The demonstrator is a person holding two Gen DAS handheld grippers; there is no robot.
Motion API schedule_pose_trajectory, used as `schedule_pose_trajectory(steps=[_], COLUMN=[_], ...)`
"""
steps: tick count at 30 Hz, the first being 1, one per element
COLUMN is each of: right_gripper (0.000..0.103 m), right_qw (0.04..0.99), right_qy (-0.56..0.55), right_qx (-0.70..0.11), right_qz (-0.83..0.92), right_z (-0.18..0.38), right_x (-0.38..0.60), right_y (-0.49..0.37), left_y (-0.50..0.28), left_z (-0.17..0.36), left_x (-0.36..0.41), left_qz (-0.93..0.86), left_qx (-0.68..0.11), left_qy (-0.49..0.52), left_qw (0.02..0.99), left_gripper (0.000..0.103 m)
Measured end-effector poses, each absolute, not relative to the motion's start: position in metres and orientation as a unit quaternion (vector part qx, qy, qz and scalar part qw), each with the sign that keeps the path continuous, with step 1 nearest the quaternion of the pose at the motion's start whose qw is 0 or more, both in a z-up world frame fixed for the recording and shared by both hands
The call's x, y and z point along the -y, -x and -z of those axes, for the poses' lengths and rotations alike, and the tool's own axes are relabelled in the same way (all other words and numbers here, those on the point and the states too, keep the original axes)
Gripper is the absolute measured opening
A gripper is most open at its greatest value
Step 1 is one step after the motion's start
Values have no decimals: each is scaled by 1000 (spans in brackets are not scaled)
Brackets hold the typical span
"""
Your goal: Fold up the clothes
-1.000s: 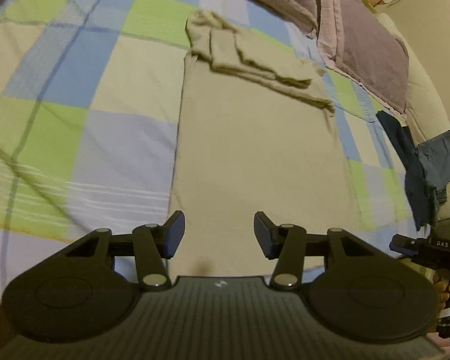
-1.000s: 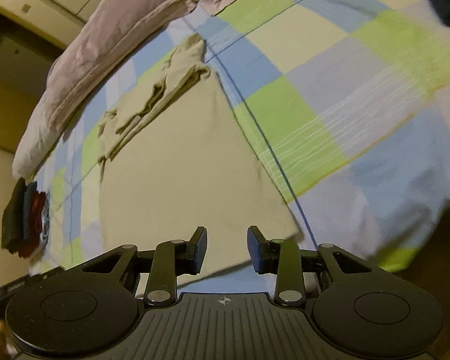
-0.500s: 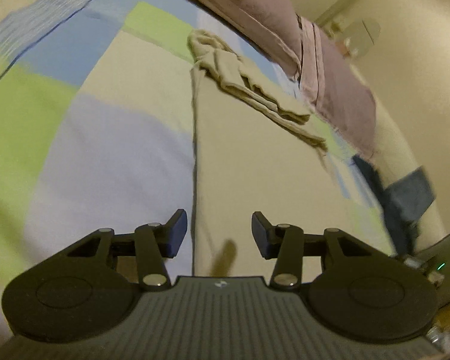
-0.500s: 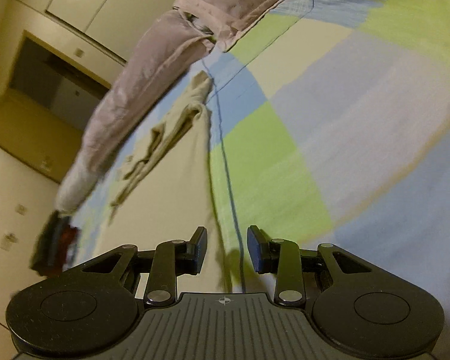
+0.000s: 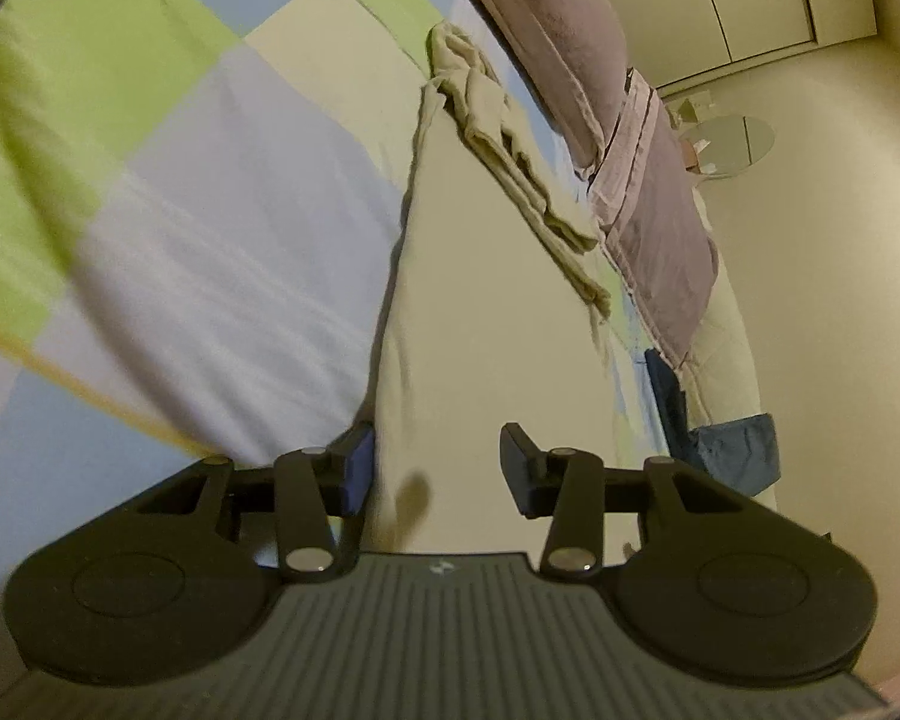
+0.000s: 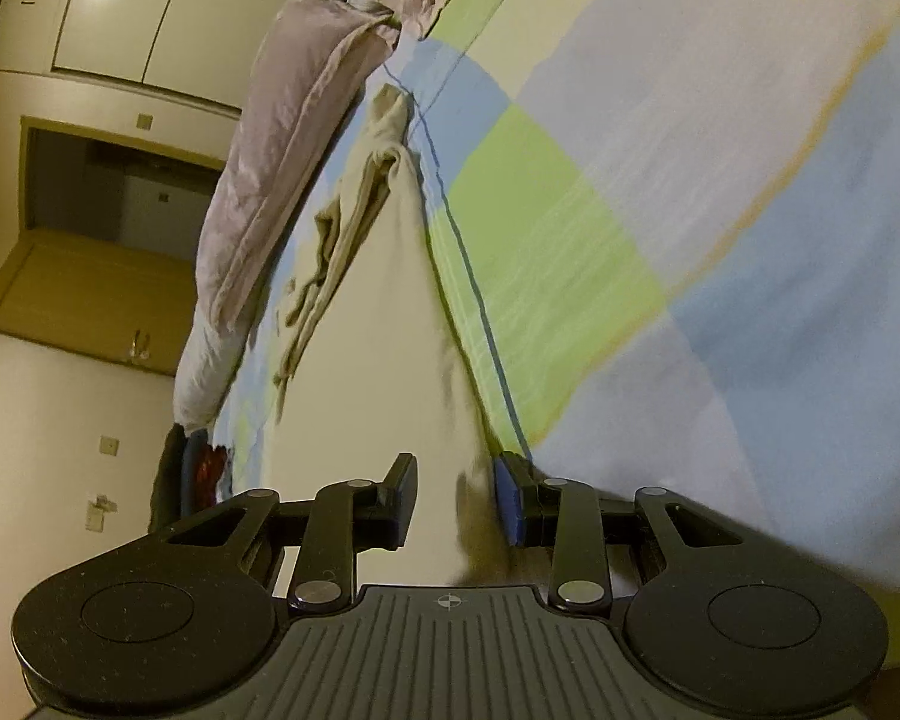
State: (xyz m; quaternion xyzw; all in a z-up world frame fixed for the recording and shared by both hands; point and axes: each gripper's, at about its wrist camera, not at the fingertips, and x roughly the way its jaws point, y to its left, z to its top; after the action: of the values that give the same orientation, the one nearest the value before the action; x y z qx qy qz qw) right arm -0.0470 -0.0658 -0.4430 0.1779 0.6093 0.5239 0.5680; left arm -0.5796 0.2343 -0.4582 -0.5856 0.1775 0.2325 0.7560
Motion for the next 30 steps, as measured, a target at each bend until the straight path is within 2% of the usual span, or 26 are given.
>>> schedule_pose_trajectory(steps=[6,10,11,14,15,16,21,30], right_gripper=[33,33,33,31,15,4,3,2], right_qw=[548,523,516,507,514,524,552,569], right_qy=[-166,-163,-165,-170,-164,-153,-157,-208], right_qx=[-619,-626,-627,-625,-626,-628,-611,-567], right_qz=[-537,-555,-560,-568,-564,-555,-545,-558], right_z=[450,454,455,457,457,458,448,396], right_x=[37,42,46,56,55,54,60,89], right_y=[38,40,40,43,44,45,51,66], left_y=[568,581,584,586,585,585,585,613], left_z=[464,474,478,482,482,481,467,424], left_x=[-241,-227,-223,-217,-217,-218,-217,-191], left_qz=[-223,-215,-210,-204,-204,-204,-212,-211], left_qx=[-179,-185,-183,-181,-181,-182,-181,-130], left_qy=[589,601,605,612,612,613,593,568], left_qw=[756,747,746,743,742,742,755,785], left_gripper=[32,7,6,5,5,3,2,1])
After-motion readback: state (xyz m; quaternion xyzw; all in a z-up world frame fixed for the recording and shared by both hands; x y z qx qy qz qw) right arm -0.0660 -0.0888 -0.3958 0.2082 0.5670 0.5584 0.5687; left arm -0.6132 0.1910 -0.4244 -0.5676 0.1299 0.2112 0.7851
